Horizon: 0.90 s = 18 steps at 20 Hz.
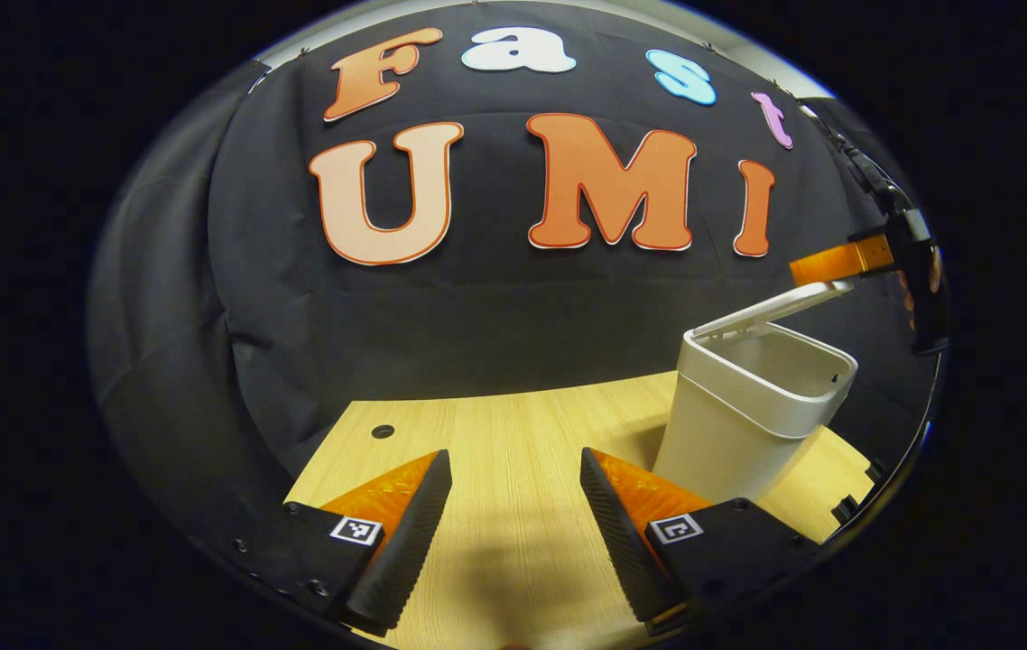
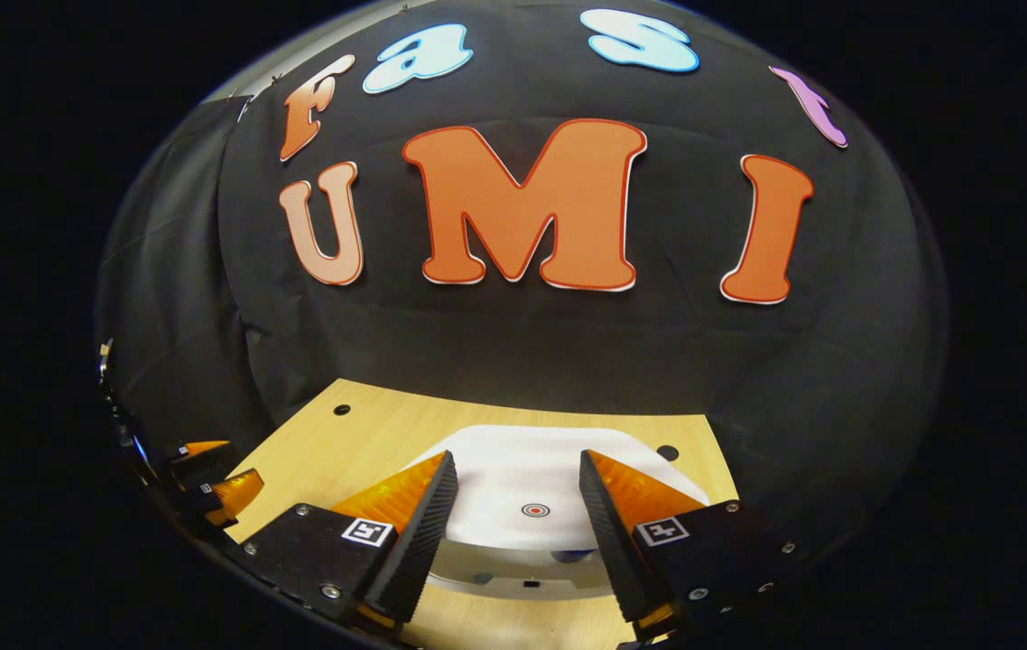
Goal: Press the lid of the desktop garbage bin to open it, pick up the crumpled paper on the desktop and throw it into the bin, then pick up the pop can on the desktop and drop it into the bin, and finally close the garbage bin lid.
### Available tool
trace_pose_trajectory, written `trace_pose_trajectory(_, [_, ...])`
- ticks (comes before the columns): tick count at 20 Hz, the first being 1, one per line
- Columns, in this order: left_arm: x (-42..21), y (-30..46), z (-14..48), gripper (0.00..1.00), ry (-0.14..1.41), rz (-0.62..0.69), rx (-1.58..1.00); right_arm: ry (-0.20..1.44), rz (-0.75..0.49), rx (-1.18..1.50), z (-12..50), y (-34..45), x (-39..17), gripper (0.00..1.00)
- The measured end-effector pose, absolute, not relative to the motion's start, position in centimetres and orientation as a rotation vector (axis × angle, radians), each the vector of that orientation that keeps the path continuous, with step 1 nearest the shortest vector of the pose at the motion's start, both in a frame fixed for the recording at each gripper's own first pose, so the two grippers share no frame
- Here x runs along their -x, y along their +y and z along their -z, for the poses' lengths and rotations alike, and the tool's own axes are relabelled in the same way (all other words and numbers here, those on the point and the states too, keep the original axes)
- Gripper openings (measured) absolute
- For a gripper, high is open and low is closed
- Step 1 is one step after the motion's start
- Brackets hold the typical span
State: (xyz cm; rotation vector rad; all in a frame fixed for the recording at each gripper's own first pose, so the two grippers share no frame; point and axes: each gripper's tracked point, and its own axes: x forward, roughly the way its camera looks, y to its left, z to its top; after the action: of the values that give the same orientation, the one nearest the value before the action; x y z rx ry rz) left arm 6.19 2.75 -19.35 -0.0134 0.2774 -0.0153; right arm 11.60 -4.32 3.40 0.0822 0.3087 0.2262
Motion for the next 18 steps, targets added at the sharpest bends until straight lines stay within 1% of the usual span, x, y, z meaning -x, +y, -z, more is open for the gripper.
trace_pose_trajectory(1, [-6.1, 2.8, 19.4, 0.94, 0.281, 0.015, 0.011, 0.318, -0.221, -0.081, -2.6, -4.4, -11.3, 0.83])
trace_pose_trajectory(4, [-5.8, 2.7, 19.7, 0.92, 0.291, 0.022, 0.014, 0.333, -0.208, -0.060, -0.3, -4.4, -10.4, 0.83])
trace_pose_trajectory(6, [-5.4, 2.4, 20.0, 0.92, 0.294, 0.026, 0.017, 0.344, -0.196, -0.055, 1.0, -4.6, -9.9, 0.83])
trace_pose_trajectory(7, [-5.5, 2.2, 20.1, 0.94, 0.294, 0.030, 0.018, 0.351, -0.194, -0.062, 1.5, -4.7, -9.7, 0.83])
trace_pose_trajectory(8, [-5.6, 1.9, 20.0, 0.90, 0.297, 0.032, 0.020, 0.364, -0.191, -0.074, 2.2, -4.7, -9.3, 0.83])
trace_pose_trajectory(10, [-5.5, 1.3, 20.1, 0.92, 0.301, 0.041, 0.024, 0.392, -0.182, -0.072, 3.6, -5.0, -8.9, 0.82])
trace_pose_trajectory(11, [-5.4, 1.0, 20.3, 0.90, 0.304, 0.045, 0.023, 0.363, -0.177, -0.081, 3.3, -4.9, -8.9, 0.80])
trace_pose_trajectory(13, [-5.2, 0.7, 20.3, 0.94, 0.311, 0.046, 0.017, 0.369, -0.179, -0.077, 3.3, -5.2, -8.3, 0.78])
trace_pose_trajectory(15, [-5.0, 0.1, 20.6, 0.92, 0.318, 0.050, 0.018, 0.372, -0.171, -0.088, 3.6, -5.1, -8.1, 0.76])
trace_pose_trajectory(17, [-4.7, -0.3, 20.6, 0.91, 0.320, 0.053, 0.019, 0.370, -0.174, -0.085, 3.6, -4.8, -7.8, 0.71])
trace_pose_trajectory(18, [-4.6, -0.5, 20.6, 0.92, 0.323, 0.053, 0.021, 0.379, -0.179, -0.080, 3.8, -4.7, -7.5, 0.68])
